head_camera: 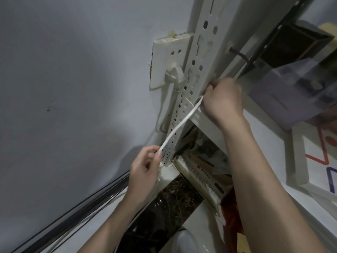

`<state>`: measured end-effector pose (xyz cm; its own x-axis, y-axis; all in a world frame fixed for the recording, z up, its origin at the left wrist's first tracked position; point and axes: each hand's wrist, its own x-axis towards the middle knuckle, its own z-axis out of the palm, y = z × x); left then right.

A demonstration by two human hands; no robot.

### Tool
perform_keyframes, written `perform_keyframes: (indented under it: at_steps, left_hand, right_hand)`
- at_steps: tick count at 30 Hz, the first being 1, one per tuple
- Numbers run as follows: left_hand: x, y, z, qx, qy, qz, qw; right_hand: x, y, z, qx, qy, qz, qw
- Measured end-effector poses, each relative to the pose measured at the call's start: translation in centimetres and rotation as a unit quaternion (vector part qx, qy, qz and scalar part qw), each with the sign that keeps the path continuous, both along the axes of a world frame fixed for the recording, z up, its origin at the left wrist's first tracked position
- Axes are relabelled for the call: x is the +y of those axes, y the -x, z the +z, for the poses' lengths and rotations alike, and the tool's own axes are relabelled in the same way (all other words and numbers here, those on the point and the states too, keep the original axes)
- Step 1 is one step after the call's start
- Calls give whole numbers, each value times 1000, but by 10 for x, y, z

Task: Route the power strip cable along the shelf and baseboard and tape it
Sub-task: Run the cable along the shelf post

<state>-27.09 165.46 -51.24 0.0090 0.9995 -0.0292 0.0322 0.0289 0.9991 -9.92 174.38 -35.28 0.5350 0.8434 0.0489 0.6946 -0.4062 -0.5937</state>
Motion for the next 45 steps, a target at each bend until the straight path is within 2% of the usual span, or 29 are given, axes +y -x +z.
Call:
perform_keyframes:
  at_steps: [2,5,8,10,11,13,16,18,20,22,25,29,32,34,37,39,43,45]
  left_hand:
    - [8,-13,-4,-22,44,20,999]
    - [19,-26,-16,-77,86,34,993]
    - [26,-34,-25,-114,67,31,991]
    - [31,-38,-24,-139,63,34,988]
    - [34,-39,-24,-147,73,35,986]
    - [39,-40,-24,-160,86,31,983]
    - [44,-44,-24,-183,66,12,981]
    - [46,-46,-23,-197,59,4,979]
    - [44,-44,-25,-200,55,-2,978]
    - [39,-39,-32,-173,57,-13,983]
    - [23,-22,-47,-64,69,-49,994]
    - [15,17,-68,79,-2,-92,993]
    - [21,19,-80,226,-92,-119,962]
    - [27,6,-86,288,-110,-139,941]
    - [37,-13,-91,293,-104,-126,942]
    - [47,-18,-93,293,-97,-124,943]
    - [52,-5,-115,211,-14,-91,973]
    - [38,12,-136,211,-14,-78,974]
  right_hand:
    - [-3,4,-6,-43,-10,3,999]
    - [-16,7,-13,-99,-87,0,991]
    - [-53,19,-18,-89,-191,27,977]
    - [-87,33,-32,-83,-248,81,962]
    - [-100,39,-42,-83,-227,115,963]
    - [-107,43,-65,-60,-124,159,978]
    - [-82,39,-91,-9,-11,139,990]
    - [-63,38,-101,-15,9,127,992]
    - [-51,39,-108,-40,-10,121,992]
    - [-46,39,-113,-41,-30,114,992]
    - [-45,40,-123,-32,-78,112,990]
    - [-47,44,-140,7,-156,103,982]
    - [-48,42,-148,59,-191,87,976]
    - [-54,39,-159,99,-176,97,975]
    - [-62,31,-180,55,-71,138,986]
    - [-59,27,-190,28,-35,150,988]
    - [-44,24,-195,0,-46,145,988]
    - [-42,24,-199,21,-61,131,989]
